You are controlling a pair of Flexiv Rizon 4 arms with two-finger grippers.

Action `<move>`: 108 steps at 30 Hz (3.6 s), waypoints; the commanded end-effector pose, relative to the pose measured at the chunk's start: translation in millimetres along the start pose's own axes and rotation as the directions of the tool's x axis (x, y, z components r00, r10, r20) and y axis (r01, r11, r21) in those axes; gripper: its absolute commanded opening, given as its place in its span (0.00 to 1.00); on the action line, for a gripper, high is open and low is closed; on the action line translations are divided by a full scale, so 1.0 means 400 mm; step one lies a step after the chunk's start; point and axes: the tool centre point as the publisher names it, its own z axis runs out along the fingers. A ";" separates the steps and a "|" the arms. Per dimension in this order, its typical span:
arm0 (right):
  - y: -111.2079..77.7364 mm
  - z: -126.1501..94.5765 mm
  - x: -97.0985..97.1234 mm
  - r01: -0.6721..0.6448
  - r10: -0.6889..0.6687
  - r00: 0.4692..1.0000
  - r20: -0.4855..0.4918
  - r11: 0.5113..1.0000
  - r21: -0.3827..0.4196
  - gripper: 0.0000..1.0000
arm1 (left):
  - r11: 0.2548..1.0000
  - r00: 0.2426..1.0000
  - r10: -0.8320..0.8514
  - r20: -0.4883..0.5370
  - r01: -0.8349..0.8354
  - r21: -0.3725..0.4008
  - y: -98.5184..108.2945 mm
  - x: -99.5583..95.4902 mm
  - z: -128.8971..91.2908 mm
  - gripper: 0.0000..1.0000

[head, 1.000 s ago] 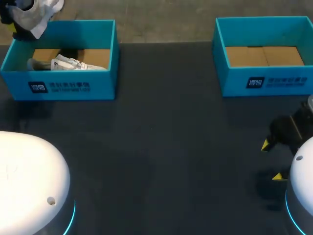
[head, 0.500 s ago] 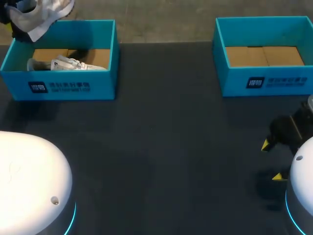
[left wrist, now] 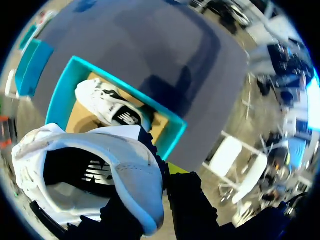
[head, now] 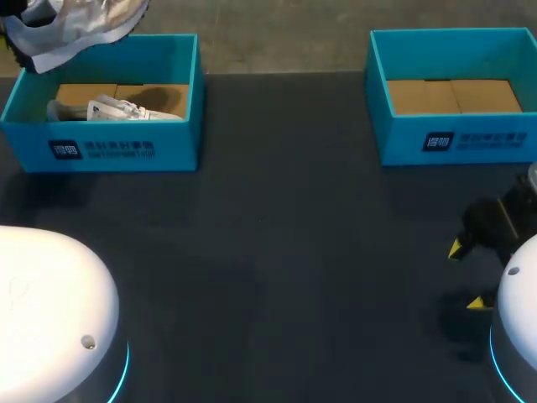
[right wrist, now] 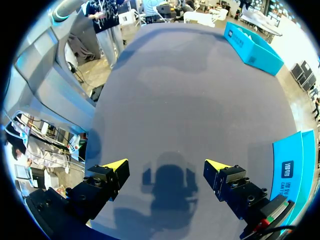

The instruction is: Take the shoe out of the shoebox, open the shoe tongue, remove and reinsert the insole, then place the shoe into the shoebox

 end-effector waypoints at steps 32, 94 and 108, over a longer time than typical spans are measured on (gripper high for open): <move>0.000 0.002 0.004 0.000 0.000 1.000 0.003 1.000 0.003 1.00 | 0.806 0.812 0.584 0.028 -0.575 -0.138 0.239 -0.074 0.068 0.00; 0.000 0.002 0.004 0.000 0.000 1.000 0.003 1.000 0.003 1.00 | 0.806 0.806 0.592 -0.030 -0.592 -0.010 0.245 -0.207 0.339 0.00; 0.000 0.002 0.004 0.000 0.000 1.000 0.003 1.000 0.003 1.00 | 0.819 0.818 0.574 -0.045 -0.573 0.026 0.237 -0.211 0.398 0.00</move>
